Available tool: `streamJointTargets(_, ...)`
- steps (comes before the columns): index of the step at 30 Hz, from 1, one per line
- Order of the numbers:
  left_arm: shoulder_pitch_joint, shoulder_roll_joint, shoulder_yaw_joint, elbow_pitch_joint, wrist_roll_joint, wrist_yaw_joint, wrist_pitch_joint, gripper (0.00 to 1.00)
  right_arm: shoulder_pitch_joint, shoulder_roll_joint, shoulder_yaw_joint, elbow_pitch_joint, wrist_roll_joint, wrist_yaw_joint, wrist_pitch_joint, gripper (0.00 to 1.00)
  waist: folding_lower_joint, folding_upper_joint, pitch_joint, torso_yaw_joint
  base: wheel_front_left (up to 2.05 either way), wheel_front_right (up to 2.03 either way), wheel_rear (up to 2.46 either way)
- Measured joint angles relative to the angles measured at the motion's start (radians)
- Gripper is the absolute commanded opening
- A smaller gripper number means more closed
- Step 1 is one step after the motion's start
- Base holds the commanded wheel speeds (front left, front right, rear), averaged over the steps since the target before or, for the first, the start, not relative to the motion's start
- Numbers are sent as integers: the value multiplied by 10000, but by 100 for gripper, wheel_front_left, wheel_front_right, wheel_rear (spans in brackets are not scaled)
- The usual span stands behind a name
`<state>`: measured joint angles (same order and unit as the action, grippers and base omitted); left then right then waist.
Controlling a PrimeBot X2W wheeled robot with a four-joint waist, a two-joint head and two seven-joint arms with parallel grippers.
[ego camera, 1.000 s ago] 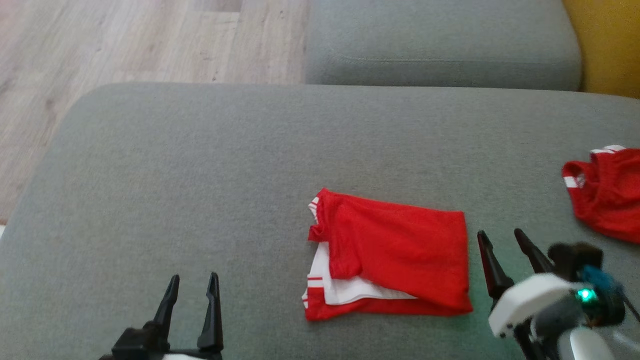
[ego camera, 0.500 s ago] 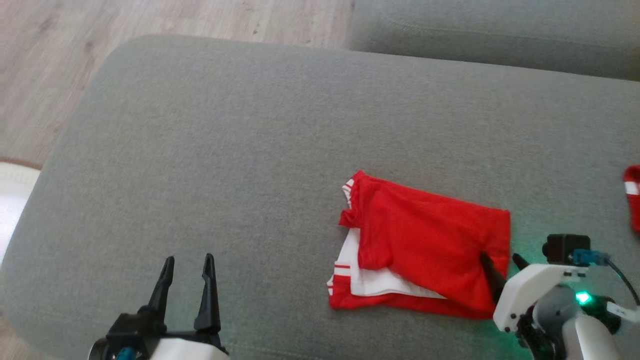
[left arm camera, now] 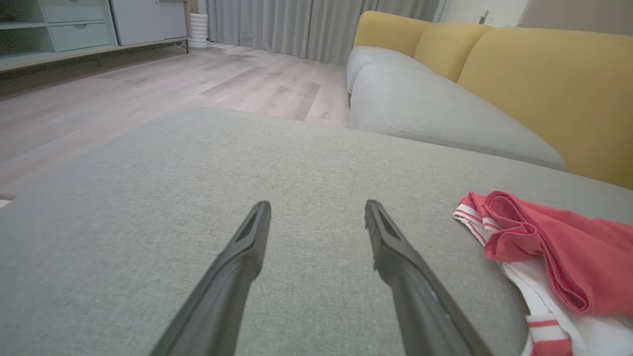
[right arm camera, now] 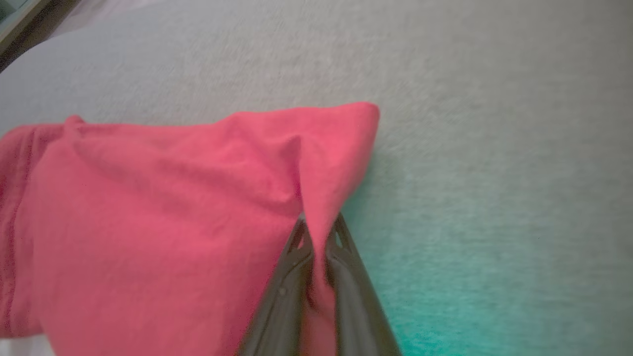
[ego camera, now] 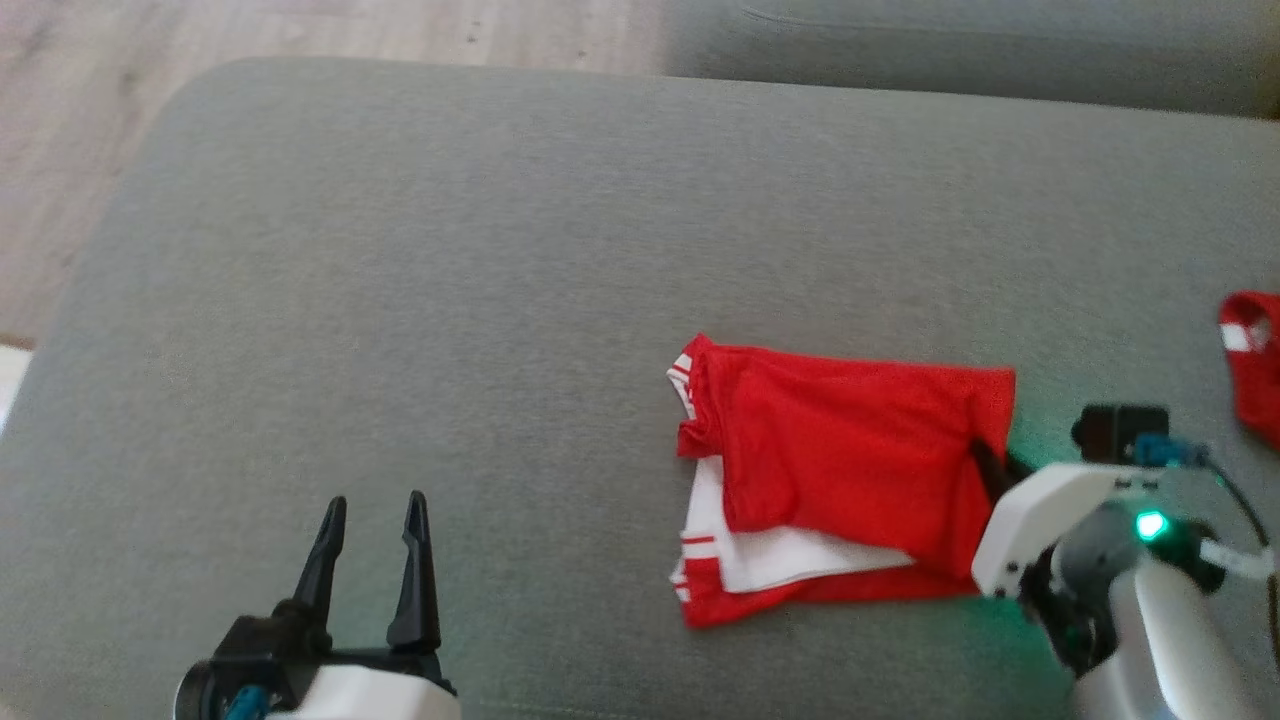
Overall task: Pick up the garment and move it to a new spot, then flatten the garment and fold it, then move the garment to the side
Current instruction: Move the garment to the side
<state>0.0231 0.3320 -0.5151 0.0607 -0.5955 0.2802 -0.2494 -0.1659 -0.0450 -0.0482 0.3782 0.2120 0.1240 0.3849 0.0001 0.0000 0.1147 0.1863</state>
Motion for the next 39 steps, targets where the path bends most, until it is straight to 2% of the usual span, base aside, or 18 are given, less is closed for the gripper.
streamJointTargets(6, -247, -25, 71, -21, 105, -92, -2, 100, -756, -349, -182, -387, -389, 0, -113, 0, 0, 0, 188, -920, 0, 0, 0)
streamJointTargets(13, -449, 6, 228, -353, 263, -73, 4, 100, -1124, -938, -389, -807, -384, 0, -48, 0, 0, 0, 455, -2520, 0, 0, 0)
streamJointTargets(20, -1120, 84, 196, -487, 422, -125, 207, 100, -1748, -1081, -487, -911, -370, 0, -54, 0, 0, 0, 787, -4078, 0, 0, 0)
streamJointTargets(24, -1216, 88, 117, -483, 422, -136, 295, 100, -1769, -1120, -472, -842, -372, 0, -67, 0, 0, 0, 939, -4620, 0, 0, 0)
streamJointTargets(29, -1211, 86, -10, -451, 422, -163, 339, 100, -1783, -1174, -433, -769, -372, 0, -98, 0, 0, 0, 962, -4608, 0, 0, 0)
streamJointTargets(35, -1187, 98, 4, -401, 418, -155, 336, 100, -2324, -1360, 61, -777, -372, 0, -84, 0, -2, 0, 847, -4138, 0, 0, 0)
streamJointTargets(39, -1167, 107, 0, -405, 418, -127, 324, 100, -3274, -1580, 217, -627, -343, 0, 249, 0, -2, 0, 783, -3680, 0, 0, 0)
